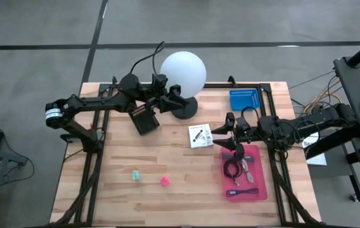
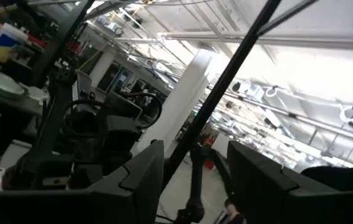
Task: Pick and place items into bin
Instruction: Put the blue charger cable adapter into the black bin
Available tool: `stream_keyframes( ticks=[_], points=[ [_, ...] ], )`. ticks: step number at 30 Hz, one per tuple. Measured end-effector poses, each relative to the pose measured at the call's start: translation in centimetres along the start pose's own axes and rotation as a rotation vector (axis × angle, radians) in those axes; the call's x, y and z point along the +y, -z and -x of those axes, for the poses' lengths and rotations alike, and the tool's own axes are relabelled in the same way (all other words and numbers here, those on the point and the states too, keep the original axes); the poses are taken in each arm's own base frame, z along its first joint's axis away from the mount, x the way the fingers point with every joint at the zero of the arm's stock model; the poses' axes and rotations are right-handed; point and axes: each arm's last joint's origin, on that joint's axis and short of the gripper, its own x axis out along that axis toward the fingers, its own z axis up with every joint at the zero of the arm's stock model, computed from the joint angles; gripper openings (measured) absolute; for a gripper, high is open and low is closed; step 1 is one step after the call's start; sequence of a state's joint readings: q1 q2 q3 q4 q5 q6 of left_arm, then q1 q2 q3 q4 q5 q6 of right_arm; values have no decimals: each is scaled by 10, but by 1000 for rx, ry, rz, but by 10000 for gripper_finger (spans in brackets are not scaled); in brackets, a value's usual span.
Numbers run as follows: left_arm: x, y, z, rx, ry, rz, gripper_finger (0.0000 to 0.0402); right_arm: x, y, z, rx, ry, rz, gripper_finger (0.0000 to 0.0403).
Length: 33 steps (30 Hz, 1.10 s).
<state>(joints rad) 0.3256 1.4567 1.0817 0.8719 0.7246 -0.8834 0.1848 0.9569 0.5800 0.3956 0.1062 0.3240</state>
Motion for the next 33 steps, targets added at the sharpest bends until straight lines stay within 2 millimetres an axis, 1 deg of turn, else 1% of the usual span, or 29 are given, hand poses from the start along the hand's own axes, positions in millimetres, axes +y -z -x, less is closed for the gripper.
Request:
stream_keyframes(
  ticks=[3, 7, 11, 14, 19, 27, 30, 33],
  points=[
    [-1, 0, 0, 2, 3, 48, 162, 0, 0, 0, 5, 2, 15, 185],
    [-8, -2, 1, 12, 1, 89, 162, -2, 5, 0, 54, 17, 63, 185],
    [-17, 2, 4, 85, -78, 185, 162, -3, 9, 0, 93, 26, 110, 185],
    [-28, 7, 9, 155, -149, 249, 162, -4, 10, 1, 107, 29, 138, 185],
    [-52, 17, 22, 227, -342, 331, 162, -4, 10, 0, 108, 25, 214, 185],
    [-88, 35, 48, 264, -656, 501, 162, -4, 11, 0, 111, 21, 341, 185],
    [-94, 42, 54, 280, -753, 565, 162, -5, 10, 0, 105, 63, 368, 185],
    [-95, 52, 59, 319, -848, 628, 162, -8, 9, 1, 89, 167, 373, 185]
  ],
)
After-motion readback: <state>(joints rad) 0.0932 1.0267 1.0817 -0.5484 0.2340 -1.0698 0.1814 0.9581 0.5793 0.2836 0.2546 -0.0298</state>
